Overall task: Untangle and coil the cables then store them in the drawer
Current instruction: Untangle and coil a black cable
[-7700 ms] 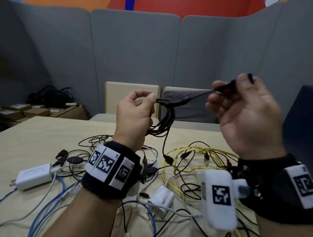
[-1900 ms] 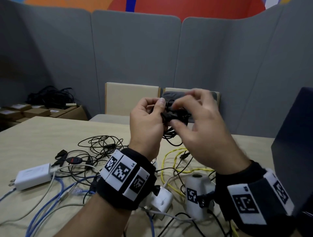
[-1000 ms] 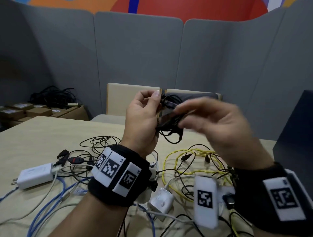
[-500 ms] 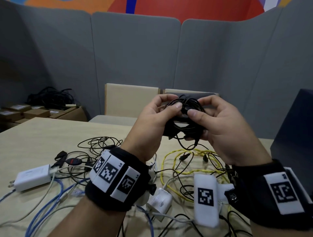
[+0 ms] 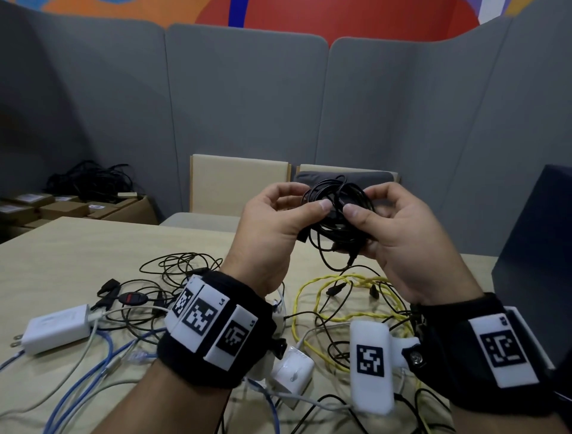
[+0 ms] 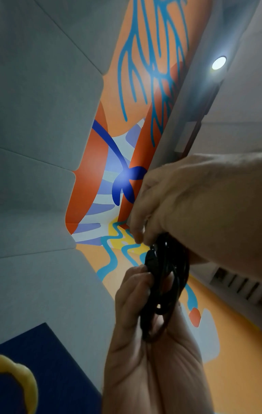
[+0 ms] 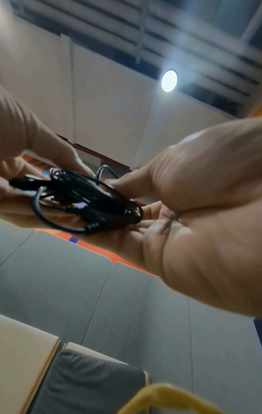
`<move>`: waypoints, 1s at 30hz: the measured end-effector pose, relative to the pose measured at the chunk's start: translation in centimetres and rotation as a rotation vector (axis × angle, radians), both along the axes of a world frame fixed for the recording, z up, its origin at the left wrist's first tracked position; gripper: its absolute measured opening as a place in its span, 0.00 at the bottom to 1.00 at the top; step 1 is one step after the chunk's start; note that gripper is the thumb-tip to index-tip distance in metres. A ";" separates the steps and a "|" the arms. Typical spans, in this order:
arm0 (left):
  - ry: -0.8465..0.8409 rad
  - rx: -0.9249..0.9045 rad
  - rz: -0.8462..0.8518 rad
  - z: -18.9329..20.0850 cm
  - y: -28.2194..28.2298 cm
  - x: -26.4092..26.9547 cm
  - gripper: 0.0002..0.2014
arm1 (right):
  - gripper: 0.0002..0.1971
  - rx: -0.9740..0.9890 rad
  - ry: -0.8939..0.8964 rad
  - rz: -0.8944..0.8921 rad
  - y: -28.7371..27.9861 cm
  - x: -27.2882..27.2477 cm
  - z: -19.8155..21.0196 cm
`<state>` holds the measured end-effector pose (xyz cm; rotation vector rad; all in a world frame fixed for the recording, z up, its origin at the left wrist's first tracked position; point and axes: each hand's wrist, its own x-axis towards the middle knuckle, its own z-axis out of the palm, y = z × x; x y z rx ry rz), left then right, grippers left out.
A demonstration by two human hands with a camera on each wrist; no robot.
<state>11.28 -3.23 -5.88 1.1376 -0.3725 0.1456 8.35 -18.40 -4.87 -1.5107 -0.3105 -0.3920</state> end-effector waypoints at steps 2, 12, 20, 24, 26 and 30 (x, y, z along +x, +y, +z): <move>0.009 -0.068 0.000 0.0 -0.1 -0.1 0.23 | 0.08 -0.015 0.008 -0.012 -0.1 0.0 0.0; 0.000 -0.053 -0.034 0.4 -0.4 -1.7 0.19 | 0.04 -0.363 -0.004 -0.165 -1.8 -2.6 1.6; 0.086 0.321 -0.054 -0.8 -3.4 -6.6 0.10 | 0.04 -0.267 0.208 -0.141 -5.3 -8.5 -0.9; 0.062 0.608 -0.130 -2.0 -6.2 -10.3 0.10 | 0.03 -0.247 0.326 -0.180 -8.2 -13.3 -3.2; 0.044 0.744 -0.166 -2.9 -7.9 -11.6 0.10 | 0.02 -0.240 0.377 -0.210 -9.8 -15.5 -4.3; 0.052 0.913 -0.269 -4.6 -12.7 -14.1 0.11 | 0.02 -0.216 0.471 -0.282 -13.8 -19.7 -6.3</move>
